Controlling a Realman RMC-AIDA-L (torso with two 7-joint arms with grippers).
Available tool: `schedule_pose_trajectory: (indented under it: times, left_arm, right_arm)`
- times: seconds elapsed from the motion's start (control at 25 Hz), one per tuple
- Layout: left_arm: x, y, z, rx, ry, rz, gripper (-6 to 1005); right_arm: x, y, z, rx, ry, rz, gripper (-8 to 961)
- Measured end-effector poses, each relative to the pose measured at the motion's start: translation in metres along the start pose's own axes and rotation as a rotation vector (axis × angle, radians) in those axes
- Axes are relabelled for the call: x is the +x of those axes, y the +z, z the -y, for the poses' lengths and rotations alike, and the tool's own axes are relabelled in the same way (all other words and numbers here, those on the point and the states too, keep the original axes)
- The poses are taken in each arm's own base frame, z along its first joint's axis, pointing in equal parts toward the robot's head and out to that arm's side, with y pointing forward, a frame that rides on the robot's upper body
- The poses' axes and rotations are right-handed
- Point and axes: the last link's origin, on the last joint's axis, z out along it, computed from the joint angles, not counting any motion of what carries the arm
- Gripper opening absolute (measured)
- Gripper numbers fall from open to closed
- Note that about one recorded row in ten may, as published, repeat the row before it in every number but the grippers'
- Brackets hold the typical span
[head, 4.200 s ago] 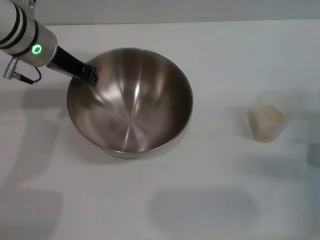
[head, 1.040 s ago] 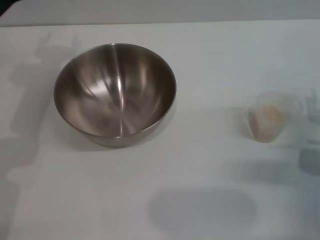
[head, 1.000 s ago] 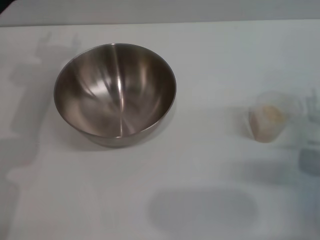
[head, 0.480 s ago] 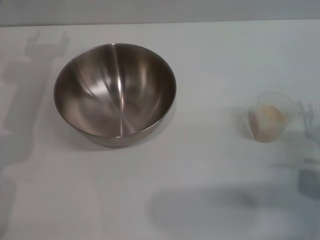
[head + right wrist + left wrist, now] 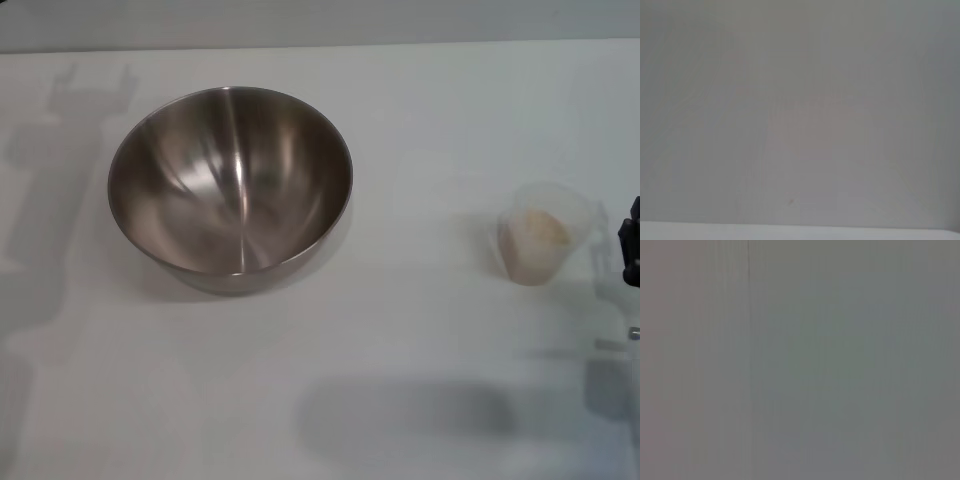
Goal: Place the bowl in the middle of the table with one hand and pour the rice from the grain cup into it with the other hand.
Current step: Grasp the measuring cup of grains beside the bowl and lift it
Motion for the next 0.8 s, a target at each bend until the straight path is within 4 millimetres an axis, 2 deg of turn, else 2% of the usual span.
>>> schedule_pose_trajectory:
  times: [0.4,0.8]
  left_arm:
    - [0.010,0.009,-0.009,-0.019,0.051,-0.017,766]
    - [0.013,0.019,-0.019,-0.040,0.059,-0.012,766]
  right_arm:
    - [0.001,-0.009,-0.010,-0.030,0.030,-0.022,640]
    - [0.005,-0.021,-0.011,-0.043,0.030,-0.042,639]
